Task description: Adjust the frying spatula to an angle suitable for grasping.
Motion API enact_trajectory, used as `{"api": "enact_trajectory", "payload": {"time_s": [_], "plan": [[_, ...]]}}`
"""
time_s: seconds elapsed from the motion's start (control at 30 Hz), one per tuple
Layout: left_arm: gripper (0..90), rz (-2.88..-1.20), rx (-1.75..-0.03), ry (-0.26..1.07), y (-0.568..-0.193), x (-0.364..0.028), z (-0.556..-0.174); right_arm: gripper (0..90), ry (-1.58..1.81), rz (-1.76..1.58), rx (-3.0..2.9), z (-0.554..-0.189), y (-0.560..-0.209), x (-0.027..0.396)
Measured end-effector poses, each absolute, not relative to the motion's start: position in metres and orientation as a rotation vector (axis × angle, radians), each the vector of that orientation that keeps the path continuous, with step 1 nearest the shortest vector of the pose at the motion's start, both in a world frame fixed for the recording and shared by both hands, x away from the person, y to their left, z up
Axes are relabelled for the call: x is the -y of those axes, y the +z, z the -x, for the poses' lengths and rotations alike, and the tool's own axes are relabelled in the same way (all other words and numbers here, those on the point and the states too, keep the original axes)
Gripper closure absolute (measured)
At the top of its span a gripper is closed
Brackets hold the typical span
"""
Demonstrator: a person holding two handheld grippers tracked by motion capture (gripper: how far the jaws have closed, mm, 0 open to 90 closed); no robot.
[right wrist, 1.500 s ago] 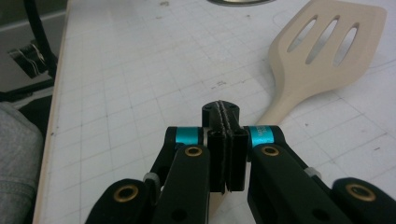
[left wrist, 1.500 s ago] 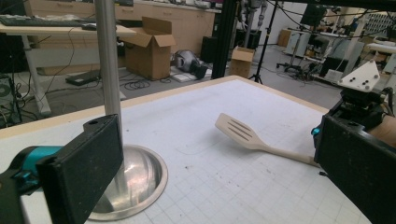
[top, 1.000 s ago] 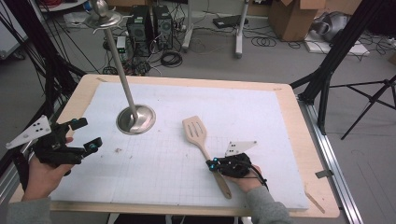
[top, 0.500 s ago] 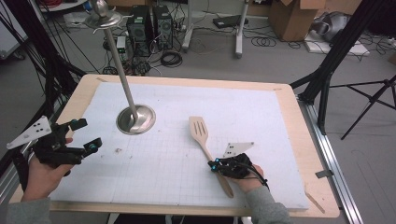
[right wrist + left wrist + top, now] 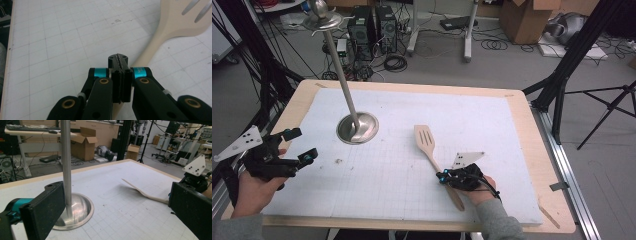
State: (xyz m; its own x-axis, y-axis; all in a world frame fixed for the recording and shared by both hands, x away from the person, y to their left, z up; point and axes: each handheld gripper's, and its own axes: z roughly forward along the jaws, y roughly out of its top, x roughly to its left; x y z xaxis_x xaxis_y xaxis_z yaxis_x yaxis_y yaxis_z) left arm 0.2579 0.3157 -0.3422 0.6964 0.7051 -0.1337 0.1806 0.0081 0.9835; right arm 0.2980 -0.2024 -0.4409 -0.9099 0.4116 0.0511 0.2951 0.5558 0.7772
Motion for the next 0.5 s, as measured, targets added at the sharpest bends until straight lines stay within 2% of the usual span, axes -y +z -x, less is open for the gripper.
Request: {"api": "enact_trajectory", "payload": {"time_s": [0.5], "plan": [[1.7, -1.543, -0.755, 0.472, -0.342, -0.316, -0.258, 90.0, 1.264, -0.667, -2.597, -0.3, -0.438, 0.221]]}}
